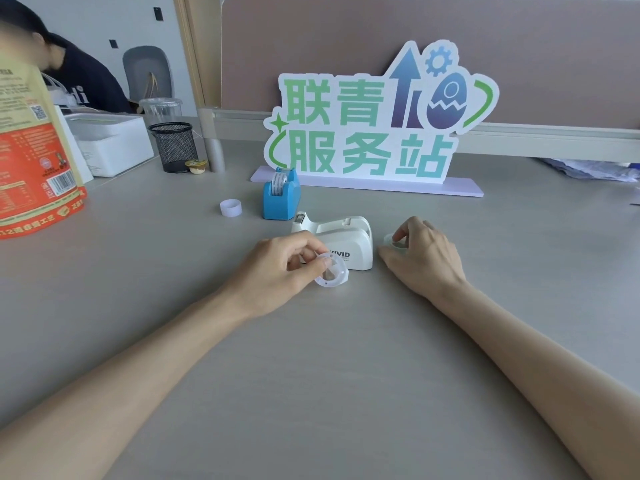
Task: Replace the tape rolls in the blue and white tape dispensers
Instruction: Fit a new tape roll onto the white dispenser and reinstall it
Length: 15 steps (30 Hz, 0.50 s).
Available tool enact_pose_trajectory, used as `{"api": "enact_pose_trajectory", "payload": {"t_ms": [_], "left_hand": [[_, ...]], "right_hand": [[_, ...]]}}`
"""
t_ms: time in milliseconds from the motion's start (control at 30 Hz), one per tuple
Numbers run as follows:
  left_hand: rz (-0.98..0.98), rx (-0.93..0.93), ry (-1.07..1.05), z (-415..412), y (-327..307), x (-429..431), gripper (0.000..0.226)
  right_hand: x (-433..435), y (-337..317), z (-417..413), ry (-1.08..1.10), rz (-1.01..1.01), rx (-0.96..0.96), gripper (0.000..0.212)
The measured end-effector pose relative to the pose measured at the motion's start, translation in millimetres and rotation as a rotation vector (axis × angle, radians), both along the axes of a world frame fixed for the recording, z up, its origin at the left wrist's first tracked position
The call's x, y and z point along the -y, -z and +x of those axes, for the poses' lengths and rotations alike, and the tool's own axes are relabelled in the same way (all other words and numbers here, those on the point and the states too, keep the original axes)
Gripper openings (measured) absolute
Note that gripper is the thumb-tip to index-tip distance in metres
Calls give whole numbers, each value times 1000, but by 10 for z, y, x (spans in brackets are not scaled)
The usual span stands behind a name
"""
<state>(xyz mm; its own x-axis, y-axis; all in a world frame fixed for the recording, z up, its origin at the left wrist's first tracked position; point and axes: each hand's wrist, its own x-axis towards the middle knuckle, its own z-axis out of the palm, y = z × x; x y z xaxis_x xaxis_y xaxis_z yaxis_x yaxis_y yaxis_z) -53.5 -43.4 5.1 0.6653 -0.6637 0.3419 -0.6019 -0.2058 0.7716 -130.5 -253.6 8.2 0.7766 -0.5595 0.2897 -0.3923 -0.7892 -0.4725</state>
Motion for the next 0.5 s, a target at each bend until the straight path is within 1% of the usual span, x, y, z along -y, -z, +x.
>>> {"api": "enact_pose_trajectory", "payload": {"t_ms": [167,300,400,500], "left_hand": [[-21,13,10,-45,-12,18,15],[-26,39,-5,-104,-30,42,9],[5,84,-64,-105,-28,36,10],[72,112,-148,-62,-19,11,17]], "right_hand": [[-69,16,-192,-5,-7,-7,23],[-85,68,-371,-26,-35,-29,26],[-95,77,-413,-31,-31,-25,24],[-140,52,-421,-30,-82,-33,24]]}}
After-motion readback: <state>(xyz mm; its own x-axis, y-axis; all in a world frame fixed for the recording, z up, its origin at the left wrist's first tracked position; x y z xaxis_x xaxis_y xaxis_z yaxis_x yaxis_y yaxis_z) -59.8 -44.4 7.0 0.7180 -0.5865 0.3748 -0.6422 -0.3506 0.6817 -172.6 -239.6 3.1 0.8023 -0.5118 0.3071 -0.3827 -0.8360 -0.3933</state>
